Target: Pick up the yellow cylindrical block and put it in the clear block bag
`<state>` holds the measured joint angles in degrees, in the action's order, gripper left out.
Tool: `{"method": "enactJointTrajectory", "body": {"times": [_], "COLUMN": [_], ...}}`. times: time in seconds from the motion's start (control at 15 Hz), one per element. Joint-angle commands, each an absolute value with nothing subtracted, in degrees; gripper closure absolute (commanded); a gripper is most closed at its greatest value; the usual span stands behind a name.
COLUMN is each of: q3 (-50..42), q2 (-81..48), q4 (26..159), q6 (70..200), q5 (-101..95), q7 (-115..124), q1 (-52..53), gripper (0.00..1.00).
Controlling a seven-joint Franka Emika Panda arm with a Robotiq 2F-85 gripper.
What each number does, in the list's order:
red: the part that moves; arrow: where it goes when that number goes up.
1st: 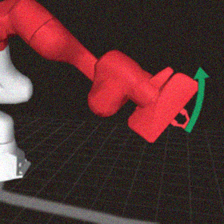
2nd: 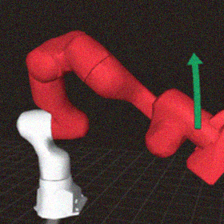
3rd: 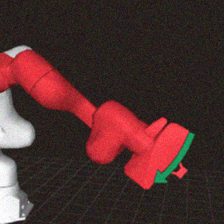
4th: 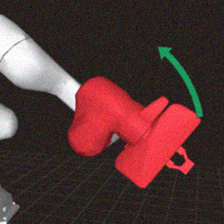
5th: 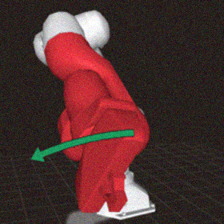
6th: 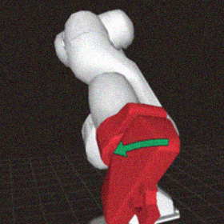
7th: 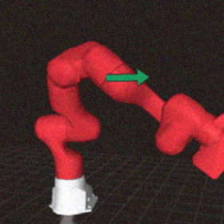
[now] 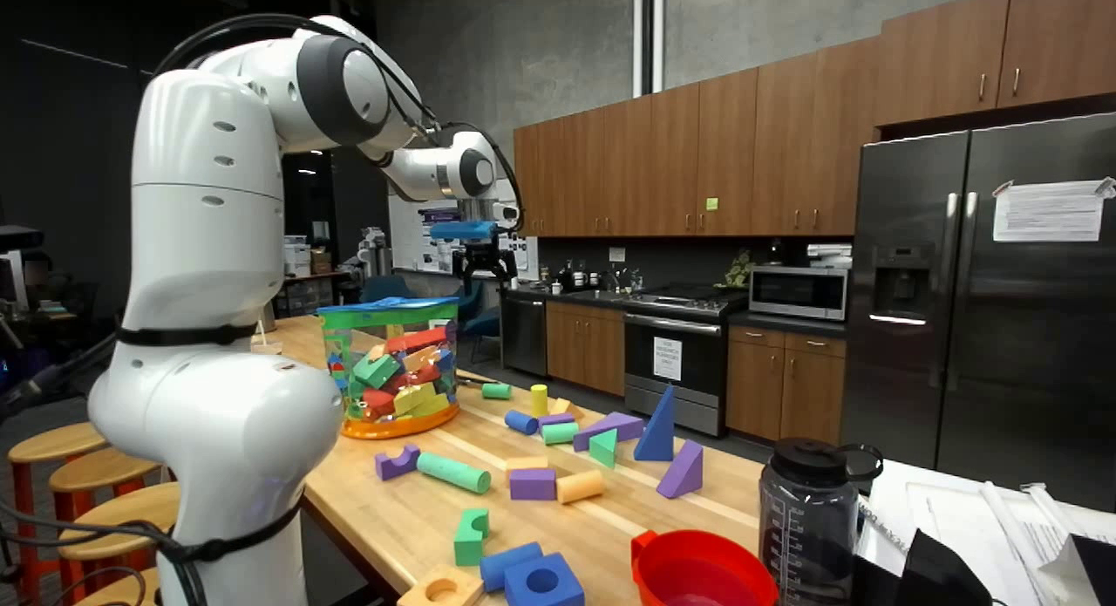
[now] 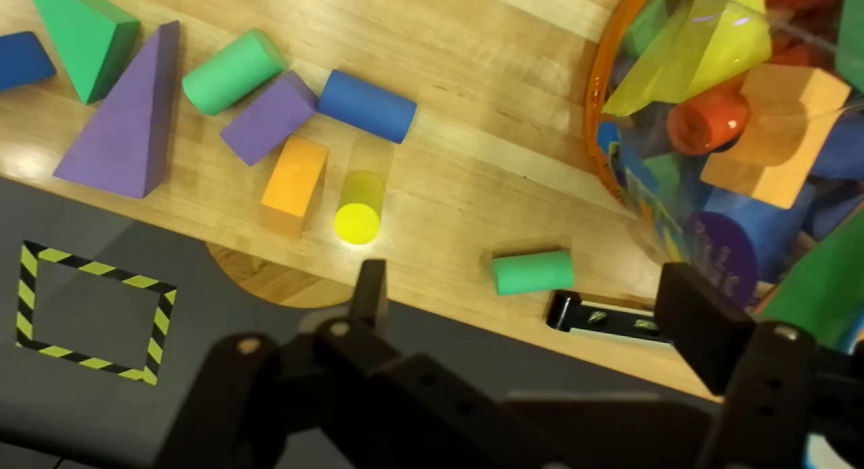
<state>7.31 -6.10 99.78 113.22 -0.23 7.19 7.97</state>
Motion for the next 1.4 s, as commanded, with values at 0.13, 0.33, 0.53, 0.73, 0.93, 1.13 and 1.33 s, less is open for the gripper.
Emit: {"method": "enactJointTrajectory", "body": {"times": [0.13,0.33,0.53,0.73,0.93,1.13,1.33], "q3": [4.14,2.62,2.12,2.25,2.51,2.43,2.65], "q2": [-10.25,-12.76,-14.64,-16.12,-16.99,-17.63,-17.3], "q4": [98.61,98.3,97.98,97.94,98.31,98.23,97.68], "q6": [117.2,117.44,116.6,116.32,116.58,116.47,114.72], "q5": [-4.94,-8.44,-10.33,-10.8,-10.85,-11.01,-10.85], "q7": [9.02,10.6,11.54,11.63,11.76,11.44,11.11], "q1": [6.14,5.75,6.17,6.62,7.54,8.12,8.7], "gripper": [0.0,0.0,0.0,0.0,0.0,0.0,0.0]}}
